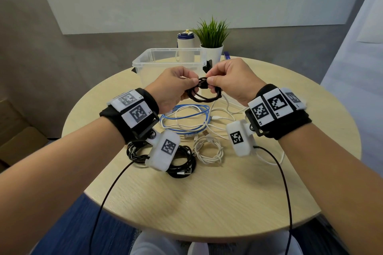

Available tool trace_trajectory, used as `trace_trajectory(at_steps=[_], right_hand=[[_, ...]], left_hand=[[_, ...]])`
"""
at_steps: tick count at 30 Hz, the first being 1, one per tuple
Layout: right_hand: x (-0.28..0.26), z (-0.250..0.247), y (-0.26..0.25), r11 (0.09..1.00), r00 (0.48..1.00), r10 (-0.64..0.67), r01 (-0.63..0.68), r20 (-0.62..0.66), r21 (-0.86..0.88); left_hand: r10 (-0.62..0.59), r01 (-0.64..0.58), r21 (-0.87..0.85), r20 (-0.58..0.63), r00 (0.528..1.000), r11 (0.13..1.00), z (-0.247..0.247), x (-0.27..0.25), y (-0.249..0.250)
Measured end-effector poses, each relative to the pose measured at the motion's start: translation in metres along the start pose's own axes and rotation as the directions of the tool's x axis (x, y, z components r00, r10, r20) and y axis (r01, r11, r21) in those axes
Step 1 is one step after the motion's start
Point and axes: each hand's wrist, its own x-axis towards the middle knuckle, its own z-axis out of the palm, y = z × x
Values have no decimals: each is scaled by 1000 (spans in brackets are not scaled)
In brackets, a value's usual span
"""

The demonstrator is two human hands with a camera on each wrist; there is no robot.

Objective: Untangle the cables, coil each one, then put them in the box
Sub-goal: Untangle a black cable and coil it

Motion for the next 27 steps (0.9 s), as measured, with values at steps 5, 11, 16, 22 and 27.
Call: trace_trajectory(at_steps=[5, 11, 16, 22, 27], right_hand=[[-2, 0, -2, 999, 999, -38, 38, -1, -14], [-5, 4, -3, 995, 995, -66, 60, 76, 80], [-7, 5, -4, 984, 989, -75, 53, 126, 167], [-10, 4, -3, 984, 981, -52, 19, 189, 175], [-10, 3, -6, 980, 979, -25, -16, 202, 196]], left_hand=[[-310, 319, -117, 87, 947, 941, -1, -2, 7], [-427, 451, -32, 264, 865, 892, -3, -6, 13], [-453, 477, -79, 208, 867, 875, -5, -6, 8], [-410, 415, -235, 71, 909, 879, -6, -4, 6], [-319, 296, -276, -40, 947, 914, -4, 0, -2]])
